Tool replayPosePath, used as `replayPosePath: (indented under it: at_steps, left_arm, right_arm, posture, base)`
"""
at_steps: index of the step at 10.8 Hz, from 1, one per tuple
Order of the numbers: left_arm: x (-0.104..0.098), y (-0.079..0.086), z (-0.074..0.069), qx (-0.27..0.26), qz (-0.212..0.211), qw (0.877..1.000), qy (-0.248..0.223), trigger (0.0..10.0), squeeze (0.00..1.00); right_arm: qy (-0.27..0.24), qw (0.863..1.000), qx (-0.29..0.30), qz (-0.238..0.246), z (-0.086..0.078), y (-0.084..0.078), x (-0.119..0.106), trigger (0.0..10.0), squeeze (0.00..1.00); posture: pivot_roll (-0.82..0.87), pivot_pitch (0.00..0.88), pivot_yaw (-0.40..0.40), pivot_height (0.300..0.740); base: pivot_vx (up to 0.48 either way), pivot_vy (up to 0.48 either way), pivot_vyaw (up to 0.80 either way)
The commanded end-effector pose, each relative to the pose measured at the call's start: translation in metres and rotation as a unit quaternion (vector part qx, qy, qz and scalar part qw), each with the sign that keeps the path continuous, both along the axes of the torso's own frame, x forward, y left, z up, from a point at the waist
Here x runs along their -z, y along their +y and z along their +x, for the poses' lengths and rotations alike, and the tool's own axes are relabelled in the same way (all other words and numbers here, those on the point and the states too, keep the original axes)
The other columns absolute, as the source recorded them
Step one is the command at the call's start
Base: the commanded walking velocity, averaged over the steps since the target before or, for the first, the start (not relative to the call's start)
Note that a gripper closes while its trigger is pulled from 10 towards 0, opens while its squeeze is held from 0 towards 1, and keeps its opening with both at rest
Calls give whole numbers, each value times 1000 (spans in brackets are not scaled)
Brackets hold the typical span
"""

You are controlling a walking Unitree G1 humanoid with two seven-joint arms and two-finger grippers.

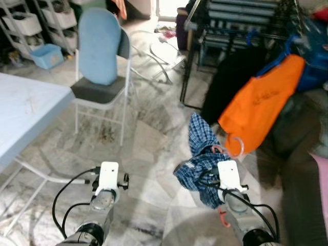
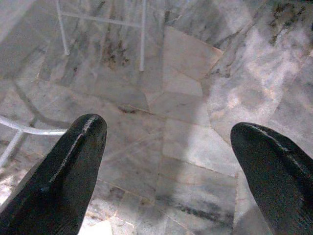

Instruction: Hang hanger

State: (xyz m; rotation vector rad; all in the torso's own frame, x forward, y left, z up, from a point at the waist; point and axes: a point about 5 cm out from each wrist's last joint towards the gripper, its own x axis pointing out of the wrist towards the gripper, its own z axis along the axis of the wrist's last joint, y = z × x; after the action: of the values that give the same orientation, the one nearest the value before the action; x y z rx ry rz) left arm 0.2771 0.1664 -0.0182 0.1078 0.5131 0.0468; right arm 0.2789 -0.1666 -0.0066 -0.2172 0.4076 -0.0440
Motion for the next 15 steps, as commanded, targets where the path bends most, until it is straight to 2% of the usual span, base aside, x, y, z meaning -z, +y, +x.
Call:
replayPosePath:
  at_steps: [1, 7, 10, 15]
  left_arm:
    - [-1, -2, 2, 12, 3, 1000, -1, 10000, 0]
    - [-2, -9, 3, 31, -1, 1000, 0, 10000, 0]
    - [-3, -16, 5, 46, -8, 999, 1, 10000, 0]
    - [-5, -24, 8, 64, -10, 998, 1, 10000, 0]
  right_arm:
    - [-5, 1000, 7, 3, 0, -2, 0, 10000, 0]
    - [-5, 999, 40, -3, -11, -14, 6, 10000, 0]
    - [-11, 999, 47, -4, -12, -15, 5, 10000, 0]
    - [-17, 998, 62, -8, -11, -23, 2, 10000, 0]
  posture:
    - [-104, 57, 16, 740]
    - [-150, 98, 41, 740]
    - [-168, 102, 54, 740]
    - [-191, 100, 62, 740]
  base:
    - [352, 0, 0]
    - [417, 0, 0]
    - [433, 0, 0]
    - [403, 259, 0]
